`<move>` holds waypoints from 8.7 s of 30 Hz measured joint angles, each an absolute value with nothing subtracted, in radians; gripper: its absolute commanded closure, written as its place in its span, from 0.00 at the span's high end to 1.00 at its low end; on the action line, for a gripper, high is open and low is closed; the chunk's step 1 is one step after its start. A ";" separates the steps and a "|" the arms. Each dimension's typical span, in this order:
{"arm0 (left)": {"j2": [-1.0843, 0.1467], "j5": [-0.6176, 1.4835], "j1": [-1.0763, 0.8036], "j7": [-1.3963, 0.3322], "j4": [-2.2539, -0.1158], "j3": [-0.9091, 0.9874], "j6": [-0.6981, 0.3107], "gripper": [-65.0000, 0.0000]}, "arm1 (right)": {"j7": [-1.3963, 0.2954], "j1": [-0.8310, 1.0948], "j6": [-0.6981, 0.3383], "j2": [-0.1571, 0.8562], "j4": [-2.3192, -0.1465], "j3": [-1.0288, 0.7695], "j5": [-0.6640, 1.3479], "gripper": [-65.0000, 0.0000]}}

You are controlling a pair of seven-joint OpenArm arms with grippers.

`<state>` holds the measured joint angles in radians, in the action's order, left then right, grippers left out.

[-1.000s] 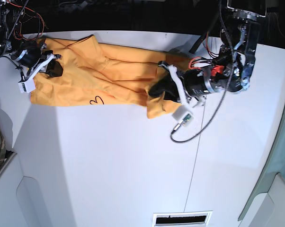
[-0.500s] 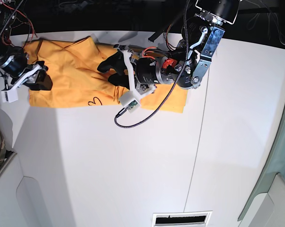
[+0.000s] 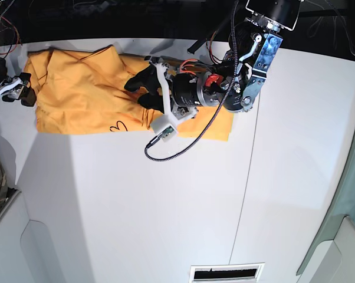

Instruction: Layout the t-shirt on the table in an organized manner, then fold the t-shirt properly

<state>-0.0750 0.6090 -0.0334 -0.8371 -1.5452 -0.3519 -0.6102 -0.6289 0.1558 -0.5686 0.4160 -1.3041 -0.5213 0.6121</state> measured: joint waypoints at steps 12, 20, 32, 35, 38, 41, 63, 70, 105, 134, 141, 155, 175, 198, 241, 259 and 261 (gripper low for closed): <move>-0.075 0.581 -0.035 -0.837 -1.599 -0.207 -0.611 0.55 | -0.651 0.149 -0.580 0.413 -1.233 -0.429 0.749 0.69; -0.160 0.622 -0.035 -0.844 -1.599 -0.089 -0.613 0.55 | -0.651 0.149 -0.580 0.413 -1.233 -0.425 0.752 0.68; -0.230 0.606 -0.041 -0.841 -1.599 0.005 -0.607 0.55 | -0.697 0.147 -0.581 0.412 -1.233 -0.422 0.752 0.00; -0.230 0.587 -0.056 -0.837 -1.597 0.083 -0.606 0.55 | -0.697 0.147 -0.582 0.419 -1.233 -0.422 0.751 0.00; -0.231 0.586 -0.084 -0.825 -1.544 0.118 -0.606 0.55 | -0.696 0.147 -0.582 0.442 -1.233 -0.425 0.752 0.00; -0.229 0.580 -0.117 -0.817 -1.465 0.113 -0.607 0.55 | -0.697 0.147 -0.583 0.469 -1.246 -0.452 0.751 0.00; -0.044 0.645 -0.085 -0.696 -1.197 0.099 -0.648 0.55 | -0.853 0.189 -0.580 0.198 -1.861 -0.254 0.865 0.00; -0.053 0.646 -0.083 -0.695 -1.196 0.098 -0.648 0.55 | -0.829 0.239 -0.580 0.172 -1.851 0.036 0.654 0.45; -0.067 0.620 -0.162 -0.808 -1.332 -0.302 -0.694 0.07 | -0.610 -0.314 -0.577 0.156 -1.132 -0.055 0.382 0.00; -0.084 0.477 0.183 -0.838 -1.156 -0.147 -0.607 0.07 | -0.735 0.136 -0.588 0.247 -1.470 -0.051 0.741 0.00; -0.104 0.542 0.180 -0.937 -1.270 -0.151 -0.614 0.07 | -0.744 0.136 -0.588 0.252 -1.539 -0.145 0.715 0.00; -0.241 0.830 -0.027 -0.921 -1.511 -0.150 -0.683 0.07 | -0.743 0.119 -0.589 0.221 -1.730 0.006 0.640 0.00; -0.155 0.690 -0.075 -0.820 -1.342 -0.143 -0.689 0.07 | -0.593 0.023 -0.575 0.221 -1.397 0.098 0.514 0.00; -0.167 0.701 -0.077 -0.863 -1.443 -0.143 -0.688 0.07 | -0.488 -0.102 -0.576 0.210 -1.195 0.039 0.433 0.00; -0.360 0.548 -0.982 -0.979 -1.679 0.271 -0.689 0.07 | -0.876 0.796 -0.582 0.451 -1.752 -0.183 0.570 0.00; -0.312 0.221 -0.390 -0.888 -0.756 -0.419 -0.417 0.04 | -0.991 0.450 -0.463 0.450 -1.095 0.228 0.475 0.00; -0.279 0.222 -0.342 -0.881 -0.690 -0.455 -0.419 0.04 | -1.010 0.402 -0.463 0.444 -1.044 0.228 0.474 0.00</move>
